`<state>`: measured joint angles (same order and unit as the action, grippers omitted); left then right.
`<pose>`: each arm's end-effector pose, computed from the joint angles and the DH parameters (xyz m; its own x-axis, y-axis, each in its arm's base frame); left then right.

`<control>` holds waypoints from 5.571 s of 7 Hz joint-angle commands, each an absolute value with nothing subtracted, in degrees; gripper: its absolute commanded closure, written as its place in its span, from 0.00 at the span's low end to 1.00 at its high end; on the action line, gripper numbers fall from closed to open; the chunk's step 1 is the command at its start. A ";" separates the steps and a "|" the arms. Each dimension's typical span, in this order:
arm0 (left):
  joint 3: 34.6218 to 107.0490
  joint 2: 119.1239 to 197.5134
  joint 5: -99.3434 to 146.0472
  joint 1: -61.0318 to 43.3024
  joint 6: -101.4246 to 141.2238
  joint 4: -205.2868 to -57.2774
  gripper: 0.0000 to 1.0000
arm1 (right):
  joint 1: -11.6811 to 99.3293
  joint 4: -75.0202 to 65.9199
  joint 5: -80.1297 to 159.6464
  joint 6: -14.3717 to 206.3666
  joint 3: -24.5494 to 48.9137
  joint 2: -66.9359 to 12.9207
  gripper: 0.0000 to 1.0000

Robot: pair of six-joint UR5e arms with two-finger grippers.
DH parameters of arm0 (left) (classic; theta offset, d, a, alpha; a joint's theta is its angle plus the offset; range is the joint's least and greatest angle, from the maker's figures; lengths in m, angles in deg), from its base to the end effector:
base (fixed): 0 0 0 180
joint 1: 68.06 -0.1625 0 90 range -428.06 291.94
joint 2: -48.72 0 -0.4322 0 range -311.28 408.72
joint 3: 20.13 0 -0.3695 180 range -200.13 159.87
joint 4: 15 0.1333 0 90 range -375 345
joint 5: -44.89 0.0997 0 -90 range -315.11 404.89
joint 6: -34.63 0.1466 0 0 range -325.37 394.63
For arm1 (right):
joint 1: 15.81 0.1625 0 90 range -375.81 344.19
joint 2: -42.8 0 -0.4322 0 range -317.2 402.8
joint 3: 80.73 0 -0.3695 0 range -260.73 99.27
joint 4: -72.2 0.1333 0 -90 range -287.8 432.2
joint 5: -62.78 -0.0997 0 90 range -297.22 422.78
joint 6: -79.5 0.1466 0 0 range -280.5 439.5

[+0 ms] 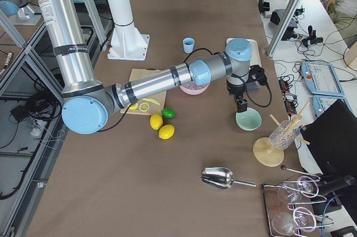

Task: Mash ice and strawberries in cup

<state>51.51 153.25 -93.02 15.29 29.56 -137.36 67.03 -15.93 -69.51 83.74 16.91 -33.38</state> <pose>0.0465 -0.6104 0.6443 0.6313 0.3509 -0.6916 -0.0461 0.9072 0.4181 -0.0381 -0.5814 0.5071 0.7073 -0.2883 0.6455 0.0623 0.9350 0.3493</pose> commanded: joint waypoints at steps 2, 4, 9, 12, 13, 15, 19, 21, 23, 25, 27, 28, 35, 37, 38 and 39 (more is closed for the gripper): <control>48.08 149.37 -91.79 15.09 33.76 -136.83 0.03 | 66.99 -11.86 -69.50 83.45 19.20 -37.77 0.00; 47.01 147.44 -91.17 15.00 34.11 -136.56 0.03 | 66.90 -8.23 -69.32 83.45 17.89 -38.06 0.00; 44.73 148.30 -90.99 7.18 34.19 -135.16 0.02 | 66.98 -1.55 -69.49 83.98 18.50 -41.75 0.00; 42.98 148.75 -87.77 6.82 34.37 -133.74 0.03 | 66.99 -1.46 -69.23 83.72 18.68 -41.75 0.00; 42.19 148.74 -87.31 6.91 34.45 -133.74 0.03 | 66.99 -1.46 -69.14 83.63 18.68 -41.40 0.00; 41.92 148.92 -87.21 7.09 34.19 -132.44 0.15 | 66.99 -1.46 -69.23 83.54 19.12 -41.49 0.00; 40.42 149.10 -87.21 7.61 33.75 -131.90 0.28 | 66.99 -1.46 -69.14 83.54 21.84 -43.41 0.00; 39.64 149.27 -87.21 8.05 32.45 -131.64 0.28 | 66.99 -1.46 -69.23 83.45 24.03 -45.52 0.00; 39.46 150.15 -87.21 7.97 29.28 -131.63 0.28 | 66.99 -1.46 -69.23 83.45 24.65 -46.32 0.00; 38.93 150.50 -87.21 7.79 28.65 -131.72 0.28 | 66.99 1.08 -69.06 83.45 25.88 -48.77 0.00; 37.97 151.03 -84.16 7.18 28.57 -131.72 0.28 | 66.99 1.09 -68.71 83.45 25.53 -48.69 0.00; 37.79 151.20 -84.14 7.09 28.57 -131.72 0.29 | 66.99 1.18 -68.62 83.45 25.53 -48.78 0.00; 38.05 151.56 -83.88 5.94 26.63 -132.68 1.00 | 67.07 3.03 -68.35 83.45 25.80 -50.72 0.00; 39.53 151.64 -84.13 8.38 26.20 -134.27 1.00 | 67.07 3.03 -68.35 83.45 25.62 -50.72 0.00; 44.16 151.64 -84.14 9.36 26.11 -134.18 1.00 | 67.07 2.94 -68.35 83.45 25.62 -50.72 0.00; 48.55 153.38 -84.23 9.46 22.71 -134.01 1.00 | 67.51 2.94 -68.70 83.36 25.88 -50.63 0.00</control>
